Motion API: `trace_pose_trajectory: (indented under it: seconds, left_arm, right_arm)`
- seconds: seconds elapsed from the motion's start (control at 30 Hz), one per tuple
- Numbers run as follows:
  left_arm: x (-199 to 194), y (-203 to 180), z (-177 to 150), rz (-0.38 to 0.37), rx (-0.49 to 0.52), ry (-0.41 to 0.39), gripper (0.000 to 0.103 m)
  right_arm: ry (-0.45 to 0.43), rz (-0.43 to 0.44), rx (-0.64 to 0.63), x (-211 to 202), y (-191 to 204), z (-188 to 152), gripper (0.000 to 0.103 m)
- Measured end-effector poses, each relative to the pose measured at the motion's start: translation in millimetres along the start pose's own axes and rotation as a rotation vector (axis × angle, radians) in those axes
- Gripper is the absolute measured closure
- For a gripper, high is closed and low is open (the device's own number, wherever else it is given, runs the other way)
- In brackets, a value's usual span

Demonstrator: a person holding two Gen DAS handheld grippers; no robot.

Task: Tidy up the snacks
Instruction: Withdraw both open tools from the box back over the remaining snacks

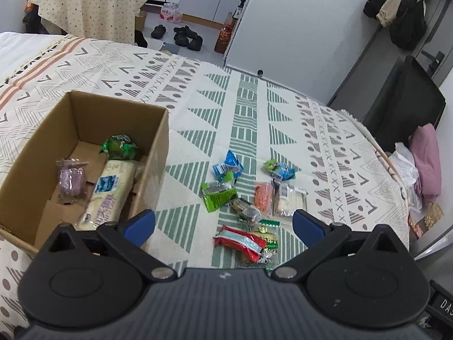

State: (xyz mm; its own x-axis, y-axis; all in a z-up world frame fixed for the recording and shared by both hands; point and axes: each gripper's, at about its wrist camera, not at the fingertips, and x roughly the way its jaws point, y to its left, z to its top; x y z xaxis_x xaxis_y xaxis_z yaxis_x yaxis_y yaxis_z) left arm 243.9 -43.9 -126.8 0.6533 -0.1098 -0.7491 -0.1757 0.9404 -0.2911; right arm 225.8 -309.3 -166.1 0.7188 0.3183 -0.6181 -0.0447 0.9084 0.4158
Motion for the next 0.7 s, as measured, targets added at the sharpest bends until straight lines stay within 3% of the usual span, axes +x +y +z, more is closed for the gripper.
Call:
trace_pose_trajectory:
  seconds: [0.4,0.7]
  left_arm:
    - [26,-24,-14,0.044,0.054,0.04,0.0]
    - [44,-28,-17,0.071,0.039,0.064,0.0]
  right_arm:
    - [0.027,0.055,0.09,13,-34,-8,0.0]
    - [0.035,0.075,0.169,28,-52,-9,0.0]
